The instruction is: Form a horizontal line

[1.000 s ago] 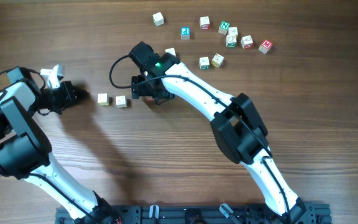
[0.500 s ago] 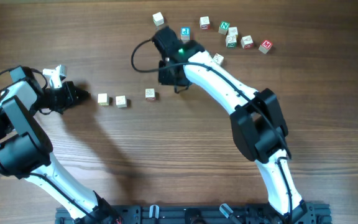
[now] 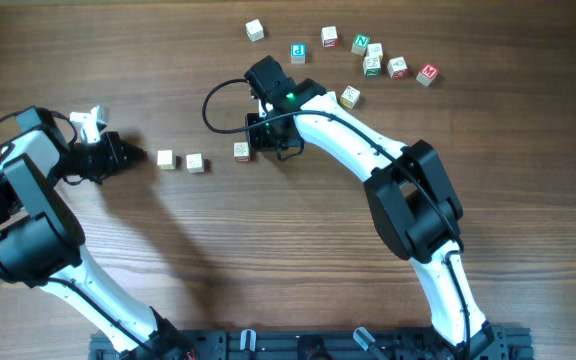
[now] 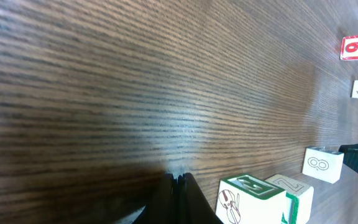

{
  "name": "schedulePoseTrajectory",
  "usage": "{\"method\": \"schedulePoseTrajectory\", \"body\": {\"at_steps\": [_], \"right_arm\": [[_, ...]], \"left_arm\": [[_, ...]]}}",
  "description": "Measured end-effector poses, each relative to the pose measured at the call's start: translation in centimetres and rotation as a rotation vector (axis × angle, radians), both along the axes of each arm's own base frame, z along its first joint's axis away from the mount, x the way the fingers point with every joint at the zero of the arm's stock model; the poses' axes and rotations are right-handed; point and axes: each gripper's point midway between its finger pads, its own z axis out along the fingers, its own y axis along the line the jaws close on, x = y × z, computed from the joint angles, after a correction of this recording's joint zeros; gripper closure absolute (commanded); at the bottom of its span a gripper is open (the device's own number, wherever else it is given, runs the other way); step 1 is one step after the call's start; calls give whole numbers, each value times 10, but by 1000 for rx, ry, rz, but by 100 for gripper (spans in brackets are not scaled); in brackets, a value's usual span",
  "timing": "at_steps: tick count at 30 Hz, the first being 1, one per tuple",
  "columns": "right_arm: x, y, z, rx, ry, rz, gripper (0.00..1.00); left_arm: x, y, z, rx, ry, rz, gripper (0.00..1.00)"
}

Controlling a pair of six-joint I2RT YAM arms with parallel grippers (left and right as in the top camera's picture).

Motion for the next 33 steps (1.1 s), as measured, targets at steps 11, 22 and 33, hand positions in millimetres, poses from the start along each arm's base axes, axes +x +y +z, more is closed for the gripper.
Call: {"method": "schedulePoseTrajectory", "body": {"at_steps": [11, 22, 33], "right_arm": [[-13, 5, -19, 8, 2, 37, 80], [-22, 30, -7, 141, -16, 207, 80], [-32, 41, -8, 126, -58, 299, 80]], "left_arm": [[-5, -3, 0, -15, 25, 0, 96], [-7, -4, 0, -19, 32, 0, 96], [-4, -8, 5, -54, 11, -2, 96]]}}
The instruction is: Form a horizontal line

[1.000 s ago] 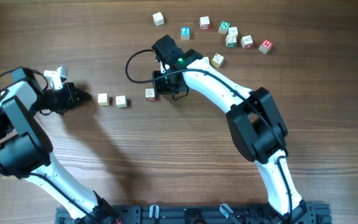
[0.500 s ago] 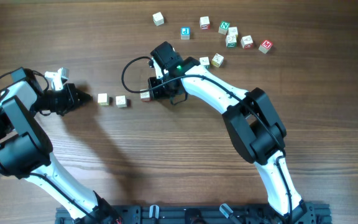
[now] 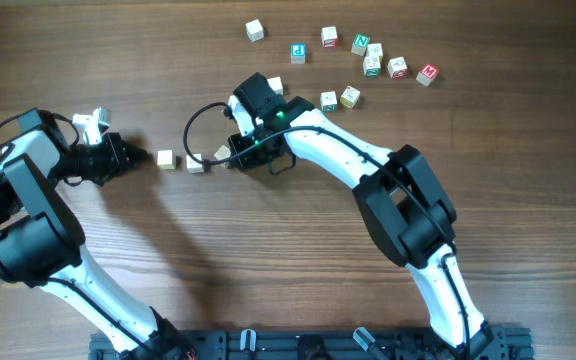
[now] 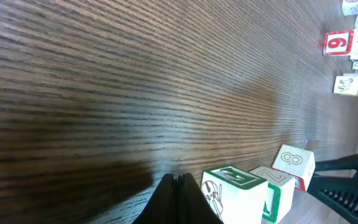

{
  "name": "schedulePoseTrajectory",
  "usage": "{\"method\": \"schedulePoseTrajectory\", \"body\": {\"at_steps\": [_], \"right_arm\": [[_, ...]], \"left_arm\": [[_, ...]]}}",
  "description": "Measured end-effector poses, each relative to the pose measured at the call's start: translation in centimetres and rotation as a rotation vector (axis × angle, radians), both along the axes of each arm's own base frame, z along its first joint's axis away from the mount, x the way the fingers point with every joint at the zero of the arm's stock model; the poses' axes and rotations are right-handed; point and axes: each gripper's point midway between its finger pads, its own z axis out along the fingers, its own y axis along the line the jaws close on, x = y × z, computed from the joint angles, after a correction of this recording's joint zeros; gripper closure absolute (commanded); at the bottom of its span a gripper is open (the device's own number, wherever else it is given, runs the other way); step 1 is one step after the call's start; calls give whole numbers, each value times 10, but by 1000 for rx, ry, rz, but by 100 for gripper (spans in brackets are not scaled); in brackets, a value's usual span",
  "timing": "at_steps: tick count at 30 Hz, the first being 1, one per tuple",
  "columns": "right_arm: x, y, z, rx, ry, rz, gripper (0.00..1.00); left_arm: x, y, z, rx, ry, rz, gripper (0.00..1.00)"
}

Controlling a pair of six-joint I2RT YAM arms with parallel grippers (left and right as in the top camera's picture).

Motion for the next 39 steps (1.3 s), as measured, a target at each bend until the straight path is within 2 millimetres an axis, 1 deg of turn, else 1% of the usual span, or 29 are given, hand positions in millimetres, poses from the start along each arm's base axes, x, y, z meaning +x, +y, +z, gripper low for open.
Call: {"method": "schedulePoseTrajectory", "body": {"at_steps": [3, 6, 11, 13, 18, 20, 24, 29, 33, 39], "right_arm": [[8, -7, -4, -45, -34, -37, 80], [18, -10, -4, -66, -77, -60, 80], [36, -1, 4, -29, -161, -78, 80], [39, 1, 7, -18, -175, -80, 80], [41, 2, 7, -15, -182, -82, 80], [40, 2, 7, -15, -182, -82, 80], [39, 0, 6, -21, -174, -81, 80], [35, 4, 7, -2, -157, -66, 80], [34, 4, 7, 1, -154, -64, 80], [31, 7, 8, 19, -140, -51, 80]], "left_arm": [[2, 0, 1, -3, -9, 0, 96], [4, 1, 1, 4, -24, 0, 96], [7, 2, 1, 8, -36, -2, 96], [8, 0, 2, 12, -41, -7, 96], [21, -15, 2, 38, -88, -58, 96], [23, -18, 1, 57, -88, -72, 96], [21, -17, -3, 84, -69, -75, 96], [19, -17, -4, 82, -55, -75, 96], [11, -17, -7, 87, -10, -74, 96], [5, -15, -7, 107, 31, -77, 96]]}}
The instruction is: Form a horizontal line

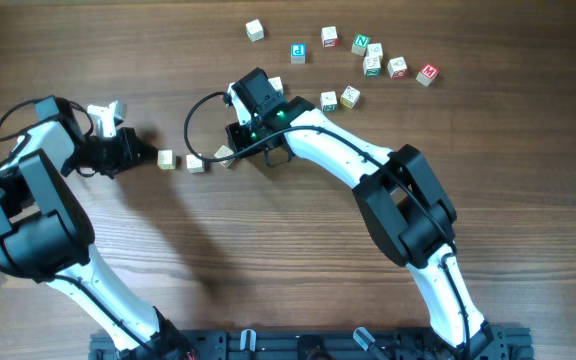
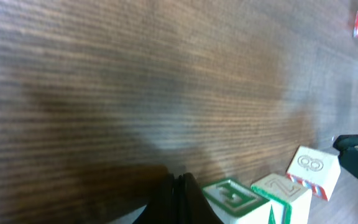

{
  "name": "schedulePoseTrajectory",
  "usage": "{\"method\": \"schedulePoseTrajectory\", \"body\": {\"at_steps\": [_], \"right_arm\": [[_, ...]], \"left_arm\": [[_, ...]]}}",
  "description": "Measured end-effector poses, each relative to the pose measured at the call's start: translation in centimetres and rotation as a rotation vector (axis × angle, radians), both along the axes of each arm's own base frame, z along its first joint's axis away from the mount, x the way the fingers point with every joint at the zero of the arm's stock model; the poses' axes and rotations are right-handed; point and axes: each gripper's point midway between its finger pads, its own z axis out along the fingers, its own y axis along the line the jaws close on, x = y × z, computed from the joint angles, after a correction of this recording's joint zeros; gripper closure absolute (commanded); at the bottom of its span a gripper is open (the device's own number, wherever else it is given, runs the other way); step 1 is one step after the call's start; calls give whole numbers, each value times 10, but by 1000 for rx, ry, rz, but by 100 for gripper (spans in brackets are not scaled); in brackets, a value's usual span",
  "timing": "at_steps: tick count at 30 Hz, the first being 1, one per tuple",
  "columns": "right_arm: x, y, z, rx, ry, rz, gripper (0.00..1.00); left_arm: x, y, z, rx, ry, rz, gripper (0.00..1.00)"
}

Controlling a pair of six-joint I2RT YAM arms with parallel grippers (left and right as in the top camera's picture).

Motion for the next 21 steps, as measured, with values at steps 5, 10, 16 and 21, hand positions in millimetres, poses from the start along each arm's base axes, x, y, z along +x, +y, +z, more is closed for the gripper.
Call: {"method": "schedulePoseTrajectory", "body": {"at_steps": [5, 10, 16, 21], "right_arm": [[-4, 4, 2, 22, 17, 20, 80], [-6, 10, 6, 56, 21, 40, 81], [-5, 1, 0, 24, 68, -53, 90], [0, -8, -5, -16, 75, -140, 91]], "left_arm": [[-9, -1, 0, 9, 22, -32, 96], [-10, -2, 0, 12, 25, -38, 96], [-10, -2, 0, 12, 25, -38, 96], [-10, -2, 0, 12, 25, -38, 96]]}}
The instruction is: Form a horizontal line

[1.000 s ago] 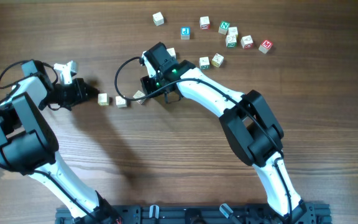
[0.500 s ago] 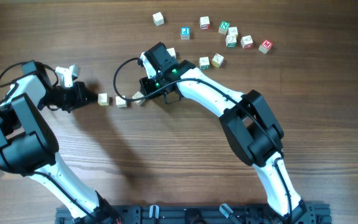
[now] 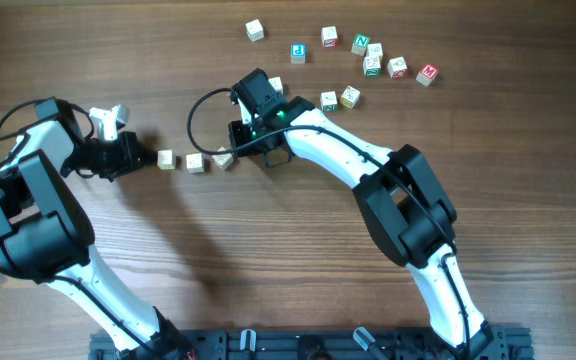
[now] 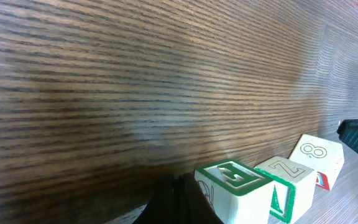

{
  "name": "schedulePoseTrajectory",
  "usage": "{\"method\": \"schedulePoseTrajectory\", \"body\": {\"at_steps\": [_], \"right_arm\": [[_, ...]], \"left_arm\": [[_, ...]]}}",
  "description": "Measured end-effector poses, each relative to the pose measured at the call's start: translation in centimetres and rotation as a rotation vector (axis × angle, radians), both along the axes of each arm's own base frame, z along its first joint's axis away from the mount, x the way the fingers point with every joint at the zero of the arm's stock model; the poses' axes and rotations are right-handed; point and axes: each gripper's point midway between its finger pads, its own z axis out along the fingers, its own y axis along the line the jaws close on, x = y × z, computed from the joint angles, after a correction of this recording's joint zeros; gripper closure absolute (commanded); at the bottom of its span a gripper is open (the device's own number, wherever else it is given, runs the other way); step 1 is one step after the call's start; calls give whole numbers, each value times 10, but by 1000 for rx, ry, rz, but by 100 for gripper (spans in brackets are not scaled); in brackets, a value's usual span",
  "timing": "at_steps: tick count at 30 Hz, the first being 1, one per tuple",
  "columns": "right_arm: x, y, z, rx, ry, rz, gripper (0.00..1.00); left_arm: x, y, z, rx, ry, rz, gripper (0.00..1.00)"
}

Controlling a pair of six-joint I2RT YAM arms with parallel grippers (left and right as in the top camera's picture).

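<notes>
Three wooden letter blocks lie in a short left-to-right row: a green E block, a Z block and a block marked 8, which sits slightly turned. My left gripper is shut, low on the table, its tip against the left side of the E block. My right gripper hovers just up and right of the 8 block; its jaws are hidden under the wrist. One black finger of it shows apart from that block.
Several loose blocks lie scattered at the back right, among them a blue one, a green N, a red one and two near the right arm. A black cable loops off the right wrist.
My left gripper has closed the small gap to the E block and now touches it. The right gripper's finger stands a little farther from the 8 block. The row has barely shifted.
At first two blocks lay near my shut left gripper, and a third sat farther right beside the right gripper. Then that third block was near the Z block with the right gripper behind it. The left arm then came closer; now three blocks form a row.
</notes>
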Motion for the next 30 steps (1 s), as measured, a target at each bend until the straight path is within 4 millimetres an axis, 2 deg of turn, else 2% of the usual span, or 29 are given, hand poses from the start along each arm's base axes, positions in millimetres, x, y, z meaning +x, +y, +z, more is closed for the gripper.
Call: {"method": "schedulePoseTrajectory", "body": {"at_steps": [13, 21, 30], "right_arm": [[-36, 13, -5, 0, 110, 34, 94], [-38, 13, -5, 7, 144, -7, 94], [-40, 27, 4, 89, 164, 15, 93]], "left_arm": [[0, 0, 0, 0, 0, 0, 96], [-6, -2, 0, -9, 27, 0, 96], [-7, -2, 0, -10, 31, 0, 96]]}}
